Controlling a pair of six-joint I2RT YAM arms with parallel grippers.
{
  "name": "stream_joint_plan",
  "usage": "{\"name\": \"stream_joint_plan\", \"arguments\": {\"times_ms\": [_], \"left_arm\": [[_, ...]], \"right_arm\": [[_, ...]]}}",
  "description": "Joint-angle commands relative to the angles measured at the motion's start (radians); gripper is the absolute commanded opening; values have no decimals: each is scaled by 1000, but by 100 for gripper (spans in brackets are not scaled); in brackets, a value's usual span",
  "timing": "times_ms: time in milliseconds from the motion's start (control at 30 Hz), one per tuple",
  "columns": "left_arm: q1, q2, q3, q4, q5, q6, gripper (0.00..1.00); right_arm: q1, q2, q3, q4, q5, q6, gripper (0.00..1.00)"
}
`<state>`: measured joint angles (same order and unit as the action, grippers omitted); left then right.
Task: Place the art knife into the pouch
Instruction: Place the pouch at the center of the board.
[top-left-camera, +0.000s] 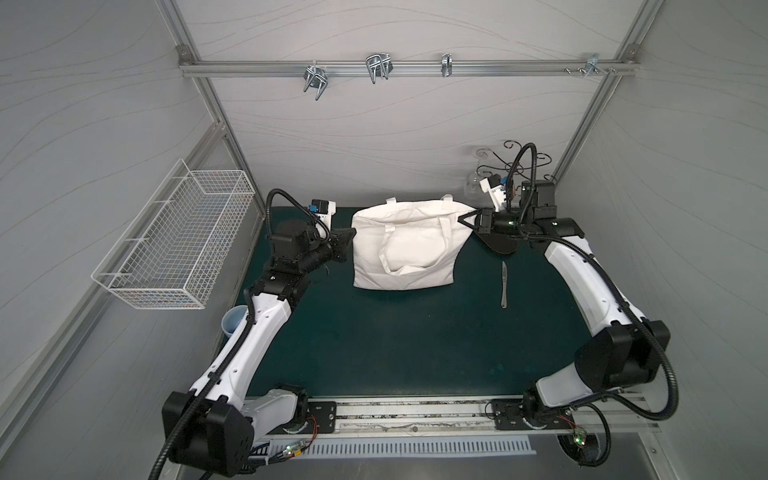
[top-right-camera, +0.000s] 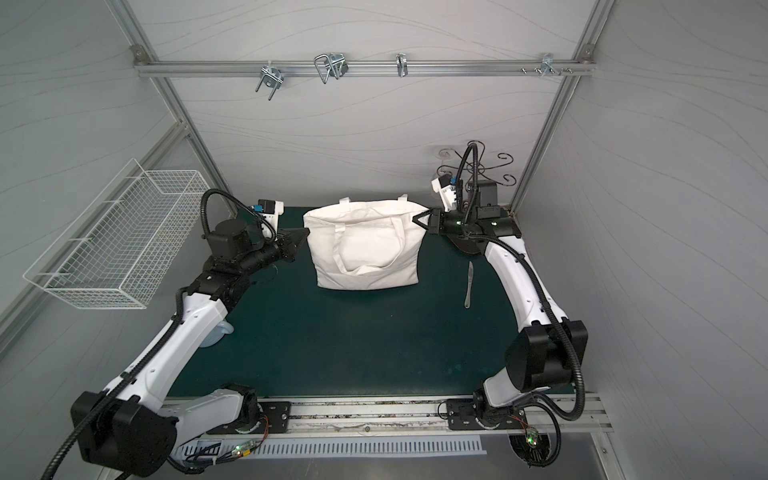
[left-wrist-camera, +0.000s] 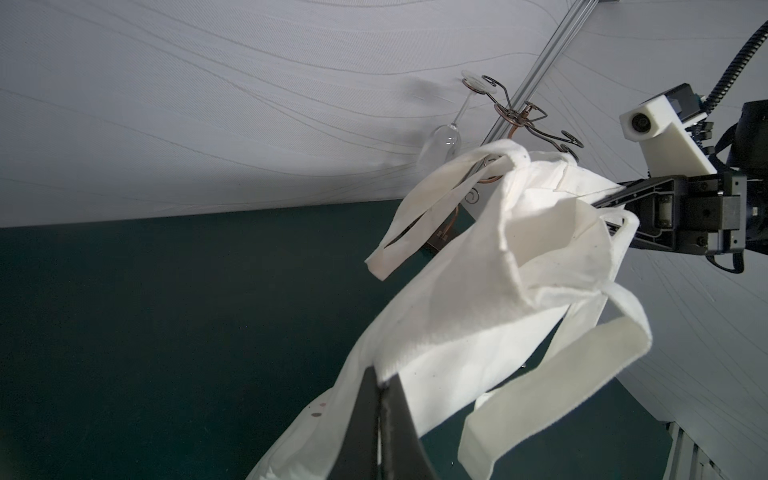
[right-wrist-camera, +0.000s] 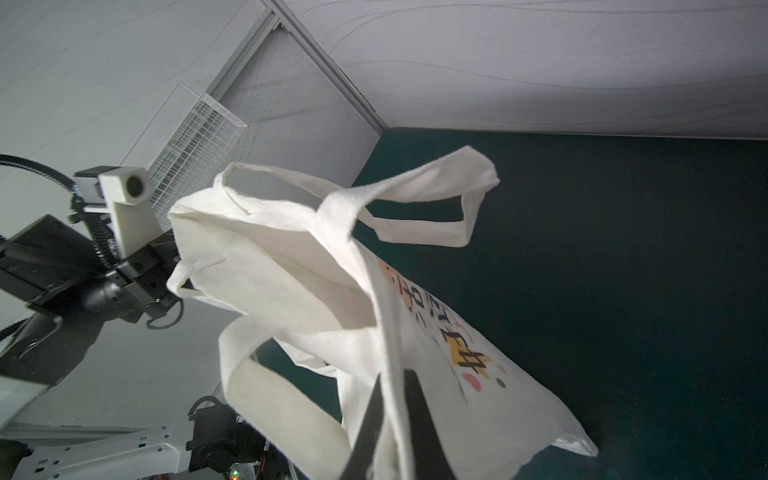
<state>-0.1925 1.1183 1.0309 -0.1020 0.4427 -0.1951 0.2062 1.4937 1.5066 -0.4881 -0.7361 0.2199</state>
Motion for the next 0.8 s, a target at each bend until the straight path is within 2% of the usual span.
{"name": "stream_joint_plan", "arguments": {"times_ms": [0,167,300,367,567,700,733,767], "left_arm": [[-32,-92,90,-70,-44,40,0],[-97,-204,55,-155,-87,42,0],[-101,-158,60,-165,-136,27,0],[-100,-114,60,-142,-165,3,0],[-99,62,47,-25,-227,-37,0],[-94,142,72,6,-284,-30,0],[-95,153,84,5,-290,-26,0],[-95,158,95,7,-290,-36,2]], "right_arm": [[36,-117,55,-106,73,-24,0],[108,-242,9,-184,164,-29,0],[139,-256,-7,-186,190,-12,0],[138,-223,-26,-158,203,1,0],[136,0,-38,-7,246,-14,0],[138,121,29,18,265,-29,0],[139,136,53,6,255,-43,7],[143,140,72,-5,254,-55,24]]}}
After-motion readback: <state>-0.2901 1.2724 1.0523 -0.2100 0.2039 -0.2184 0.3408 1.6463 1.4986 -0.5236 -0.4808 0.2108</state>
